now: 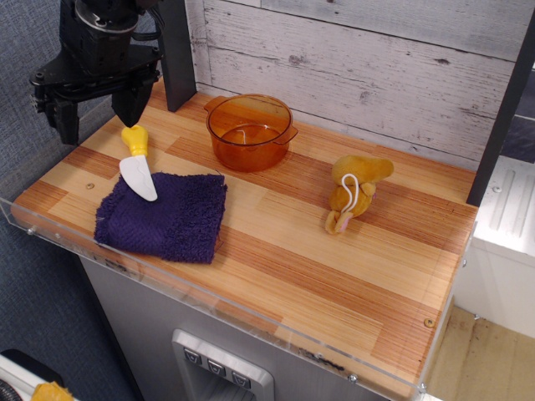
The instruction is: Put the knife on the right side of the purple cloth
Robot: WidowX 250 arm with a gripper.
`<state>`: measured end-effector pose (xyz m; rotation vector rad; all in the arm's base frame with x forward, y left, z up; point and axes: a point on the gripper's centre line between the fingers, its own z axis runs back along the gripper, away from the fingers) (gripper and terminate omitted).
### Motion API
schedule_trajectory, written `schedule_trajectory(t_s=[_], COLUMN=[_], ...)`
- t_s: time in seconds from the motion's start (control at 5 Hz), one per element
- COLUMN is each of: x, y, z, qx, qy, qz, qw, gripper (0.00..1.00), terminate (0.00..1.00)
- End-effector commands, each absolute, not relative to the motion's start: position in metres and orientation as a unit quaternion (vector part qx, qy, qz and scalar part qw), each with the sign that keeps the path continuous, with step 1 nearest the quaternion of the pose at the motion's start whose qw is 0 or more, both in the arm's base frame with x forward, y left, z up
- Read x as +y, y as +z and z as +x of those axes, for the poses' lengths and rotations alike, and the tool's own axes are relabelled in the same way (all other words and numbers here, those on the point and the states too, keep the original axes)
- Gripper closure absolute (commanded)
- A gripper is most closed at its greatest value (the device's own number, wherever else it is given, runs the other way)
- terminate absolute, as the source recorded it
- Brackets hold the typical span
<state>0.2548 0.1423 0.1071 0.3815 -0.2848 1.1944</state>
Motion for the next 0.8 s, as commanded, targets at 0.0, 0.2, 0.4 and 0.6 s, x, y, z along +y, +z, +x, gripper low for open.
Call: schedule_trajectory(t_s=[0.0,0.2,0.4,0.6], x=[0.142,0.149,0.161,0.167], y=[0.107,0.11,0.118,0.123], z=[0.255,0.254,0.251,0.251], qx=[-0.133,-0.097,-0.05,-0.026], qy=[0.557,0.612,0.677,0.706], qz=[0.178,0.182,0.156,0.144], qw=[0.8,0.764,0.717,0.693], gripper=[0.0,0.0,0.0,0.0], terminate=[0.0,0.0,0.0,0.0])
